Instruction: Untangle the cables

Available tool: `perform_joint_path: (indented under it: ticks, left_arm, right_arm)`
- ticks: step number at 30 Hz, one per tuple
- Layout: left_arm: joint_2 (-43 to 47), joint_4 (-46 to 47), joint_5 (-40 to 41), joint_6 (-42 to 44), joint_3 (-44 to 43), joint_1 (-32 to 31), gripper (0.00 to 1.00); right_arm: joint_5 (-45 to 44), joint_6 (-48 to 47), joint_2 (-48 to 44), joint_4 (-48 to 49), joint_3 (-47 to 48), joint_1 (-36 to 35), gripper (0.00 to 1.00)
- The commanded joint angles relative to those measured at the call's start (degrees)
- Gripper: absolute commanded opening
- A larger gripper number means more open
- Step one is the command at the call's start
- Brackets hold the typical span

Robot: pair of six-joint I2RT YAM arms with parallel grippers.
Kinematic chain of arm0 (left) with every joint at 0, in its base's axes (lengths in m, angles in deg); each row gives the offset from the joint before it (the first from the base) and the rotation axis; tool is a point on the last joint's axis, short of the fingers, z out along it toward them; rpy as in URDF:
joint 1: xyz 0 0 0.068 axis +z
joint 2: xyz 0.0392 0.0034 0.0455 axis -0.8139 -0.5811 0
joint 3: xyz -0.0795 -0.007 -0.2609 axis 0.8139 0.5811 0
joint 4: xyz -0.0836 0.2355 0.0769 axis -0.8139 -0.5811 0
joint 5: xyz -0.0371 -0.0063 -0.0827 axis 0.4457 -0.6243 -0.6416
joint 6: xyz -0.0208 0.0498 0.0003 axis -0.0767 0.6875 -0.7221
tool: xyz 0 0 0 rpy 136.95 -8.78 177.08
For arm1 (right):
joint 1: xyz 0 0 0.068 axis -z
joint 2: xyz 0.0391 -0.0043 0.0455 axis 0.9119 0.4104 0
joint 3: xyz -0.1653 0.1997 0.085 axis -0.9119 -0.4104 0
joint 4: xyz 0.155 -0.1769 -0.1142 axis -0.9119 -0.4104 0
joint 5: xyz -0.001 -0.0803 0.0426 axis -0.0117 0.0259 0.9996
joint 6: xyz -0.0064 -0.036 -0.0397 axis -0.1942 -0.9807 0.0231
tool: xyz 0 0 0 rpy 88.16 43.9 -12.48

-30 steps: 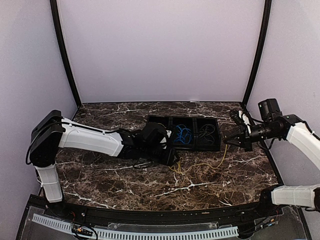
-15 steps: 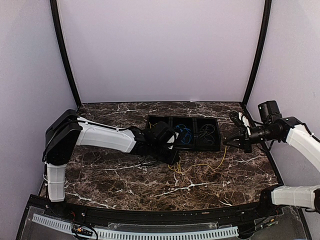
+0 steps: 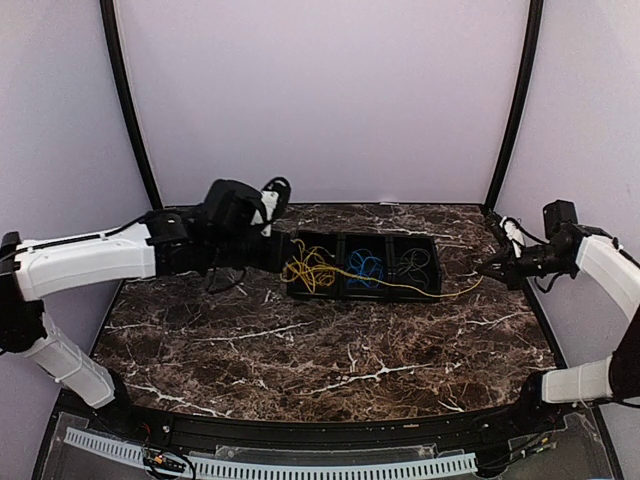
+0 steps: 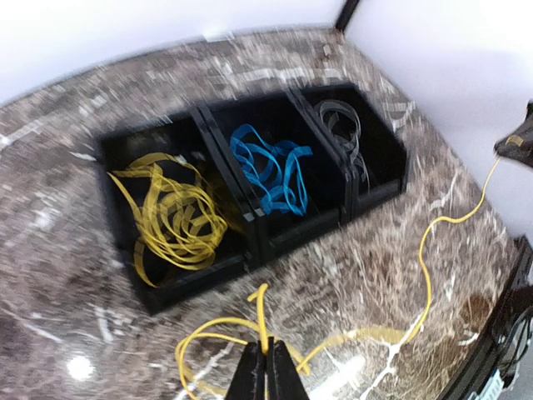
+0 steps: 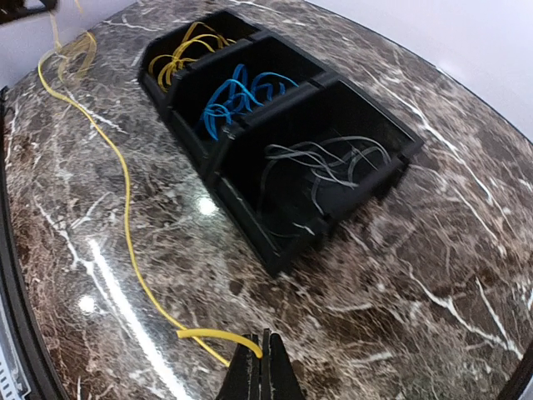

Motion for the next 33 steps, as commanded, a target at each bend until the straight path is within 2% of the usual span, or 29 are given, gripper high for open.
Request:
perform_joint_path:
  ticks: [1, 6, 12, 16, 21, 28, 33]
  left_arm:
    - [13.43, -8.66, 9.78, 3.48, 2.52, 4.94, 0.00]
    - [21.97, -14.08, 13.94, 5.86, 3.54, 11.68, 0.00]
    - [26.03, -15.55, 14.21, 7.16, 3.83, 14.87, 0.00]
    - [24.76, -11.99, 9.78, 6.29, 3.85, 14.98, 0.00]
    - [20.14, -7.34, 6.03, 6.80, -0.03, 15.02, 0.00]
    - [11.71, -4.72, 5.07, 10.51, -13.90, 15.14, 0.00]
    - [6.89, -2.21, 3.25, 11.29, -21.06, 15.34, 0.00]
  right_arm:
    - [0.12, -5.91, 5.83, -2.38, 3.74, 7.78, 0.00]
    - [-0.07, -6.50, 12.56, -2.64, 7.47, 12.72, 0.00]
    - [1.09, -3.88, 13.00, -0.49, 10.47, 11.78, 0.00]
    - [-1.88, -0.17, 11.25, 0.92, 14.00, 3.58, 0.00]
    - [-3.28, 7.43, 11.93, 4.96, 21.92, -10.96, 0.00]
    - [-7.94, 13.62, 25.47, 9.03, 38.81, -26.85, 0.00]
    - [-10.36, 17.50, 38.97, 10.77, 51.05, -33.62, 0.00]
